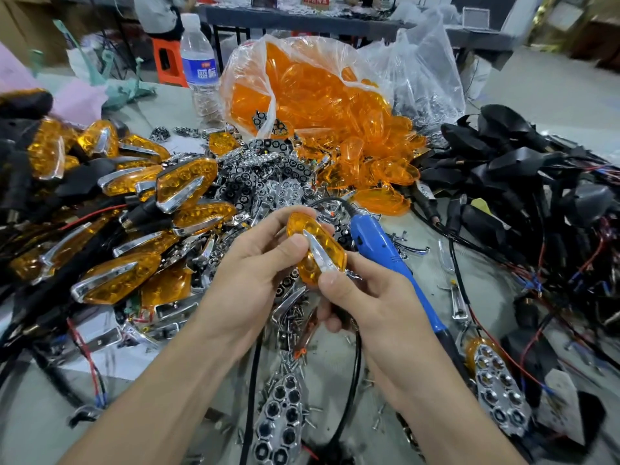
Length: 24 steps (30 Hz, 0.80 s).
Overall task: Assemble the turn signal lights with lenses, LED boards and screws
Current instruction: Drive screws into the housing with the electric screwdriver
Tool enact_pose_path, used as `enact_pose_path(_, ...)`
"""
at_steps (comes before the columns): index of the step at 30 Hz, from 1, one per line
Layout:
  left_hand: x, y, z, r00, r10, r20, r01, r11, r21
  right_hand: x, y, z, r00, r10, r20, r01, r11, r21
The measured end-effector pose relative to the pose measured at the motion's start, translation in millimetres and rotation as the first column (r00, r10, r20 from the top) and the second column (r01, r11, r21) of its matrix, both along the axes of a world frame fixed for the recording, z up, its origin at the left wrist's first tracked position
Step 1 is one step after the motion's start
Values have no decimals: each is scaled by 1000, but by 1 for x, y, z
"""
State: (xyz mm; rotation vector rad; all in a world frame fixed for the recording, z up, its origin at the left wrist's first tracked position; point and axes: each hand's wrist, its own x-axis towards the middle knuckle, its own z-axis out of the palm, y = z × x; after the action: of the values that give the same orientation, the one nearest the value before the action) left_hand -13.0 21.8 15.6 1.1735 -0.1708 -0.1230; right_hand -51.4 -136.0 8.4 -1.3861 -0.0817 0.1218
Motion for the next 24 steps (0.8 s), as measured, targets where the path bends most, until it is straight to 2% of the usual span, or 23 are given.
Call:
enact_pose_path(7,-4,2,3,999,-33,18,34,999,-24,-4,4,-1,1000,-20,21,18,995,102)
enact_pose_path(13,-3,1,5,999,-30,42,29,999,30,-3,0,5,998,-51,43,48,997,67)
enact_pose_path(15,-2,4,7,998,-28,65,24,998,60,-3,-4,9,988,-91,127,98,994,-48)
enact_pose_path(18,-2,7,7,997,-11,74,3,994,112,-6,-12,14,948,-123,294,205,941,-268)
enact_pose_path(21,-5,5,8,998,32,47,-37,992,123,-7,-15,14,930,-168,326,302,855,-422)
enact_pose_path(24,-6,3,7,995,99,22,-101,989,112,-8,-14,12,927,-176,332,331,800,-500)
